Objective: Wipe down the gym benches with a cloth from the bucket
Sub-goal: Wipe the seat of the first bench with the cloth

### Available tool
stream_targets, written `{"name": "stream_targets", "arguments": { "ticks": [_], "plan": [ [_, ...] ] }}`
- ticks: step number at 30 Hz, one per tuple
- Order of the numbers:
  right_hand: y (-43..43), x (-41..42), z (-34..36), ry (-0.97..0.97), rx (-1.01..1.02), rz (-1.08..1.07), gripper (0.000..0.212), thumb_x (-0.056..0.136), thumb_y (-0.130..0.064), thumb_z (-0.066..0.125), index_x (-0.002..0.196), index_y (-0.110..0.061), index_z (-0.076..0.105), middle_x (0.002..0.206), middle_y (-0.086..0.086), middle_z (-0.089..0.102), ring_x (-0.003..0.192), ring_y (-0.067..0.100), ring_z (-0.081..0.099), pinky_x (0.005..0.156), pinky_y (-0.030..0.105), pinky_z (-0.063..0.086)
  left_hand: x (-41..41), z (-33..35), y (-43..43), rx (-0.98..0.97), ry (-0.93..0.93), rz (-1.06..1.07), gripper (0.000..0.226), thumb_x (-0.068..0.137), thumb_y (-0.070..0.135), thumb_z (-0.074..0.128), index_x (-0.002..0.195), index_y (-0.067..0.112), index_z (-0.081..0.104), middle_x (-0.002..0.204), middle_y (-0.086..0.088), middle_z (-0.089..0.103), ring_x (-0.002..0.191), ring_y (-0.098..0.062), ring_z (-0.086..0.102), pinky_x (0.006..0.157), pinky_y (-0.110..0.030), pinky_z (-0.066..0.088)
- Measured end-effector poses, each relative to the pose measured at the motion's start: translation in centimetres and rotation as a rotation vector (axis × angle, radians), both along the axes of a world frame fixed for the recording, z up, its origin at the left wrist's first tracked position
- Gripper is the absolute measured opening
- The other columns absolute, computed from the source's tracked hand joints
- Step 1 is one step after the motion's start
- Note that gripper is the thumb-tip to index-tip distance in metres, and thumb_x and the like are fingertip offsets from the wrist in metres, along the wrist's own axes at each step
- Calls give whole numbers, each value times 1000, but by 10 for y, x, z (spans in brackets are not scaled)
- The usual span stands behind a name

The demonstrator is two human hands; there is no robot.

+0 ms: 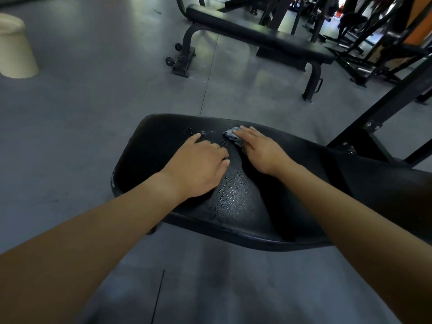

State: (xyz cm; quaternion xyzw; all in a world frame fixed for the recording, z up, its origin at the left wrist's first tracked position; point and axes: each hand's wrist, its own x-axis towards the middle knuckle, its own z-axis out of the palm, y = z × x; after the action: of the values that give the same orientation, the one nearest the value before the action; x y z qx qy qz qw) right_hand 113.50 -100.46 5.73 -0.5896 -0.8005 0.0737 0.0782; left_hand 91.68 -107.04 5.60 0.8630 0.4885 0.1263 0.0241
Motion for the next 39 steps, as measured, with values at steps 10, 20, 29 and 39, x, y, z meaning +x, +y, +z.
{"name": "stream_targets", "arguments": {
  "ticks": [10, 20, 29, 39],
  "plan": [
    [6, -23, 2, 29, -18, -125, 55, 102, -6, 38, 156, -15, 36, 165, 11, 26, 153, 33, 18, 124, 37, 11, -9, 5, -8, -99, 27, -43, 53, 107, 53, 31, 145, 22, 52, 142, 5, 59, 134, -14, 50, 128, -46, 12],
    [-10, -8, 9, 20, -63, -58, 56, 102, -4, 38, 155, -21, 38, 165, 6, 27, 154, 26, 19, 125, 34, 15, -23, 14, -28, -129, 34, -75, 68, 105, 61, 29, 158, 19, 34, 165, 1, 33, 155, -12, 22, 129, -48, 4],
    [-38, -57, 2, 27, -33, -79, 54, 103, -7, 34, 156, -18, 36, 166, 9, 25, 154, 34, 17, 124, 43, 15, -72, 16, -52, -50, 78, -6, 66, 104, 60, 33, 157, 20, 37, 162, 0, 36, 152, -17, 29, 129, -44, 13],
    [-60, -40, 13, 80, -130, -41, 49, 109, -14, 32, 156, -28, 37, 166, -2, 23, 156, 19, 12, 125, 33, 13, -85, 19, -81, -10, 102, 10, 64, 104, 58, 38, 151, 16, 45, 152, -3, 46, 136, -22, 47, 116, -41, 39]
  ]
}}
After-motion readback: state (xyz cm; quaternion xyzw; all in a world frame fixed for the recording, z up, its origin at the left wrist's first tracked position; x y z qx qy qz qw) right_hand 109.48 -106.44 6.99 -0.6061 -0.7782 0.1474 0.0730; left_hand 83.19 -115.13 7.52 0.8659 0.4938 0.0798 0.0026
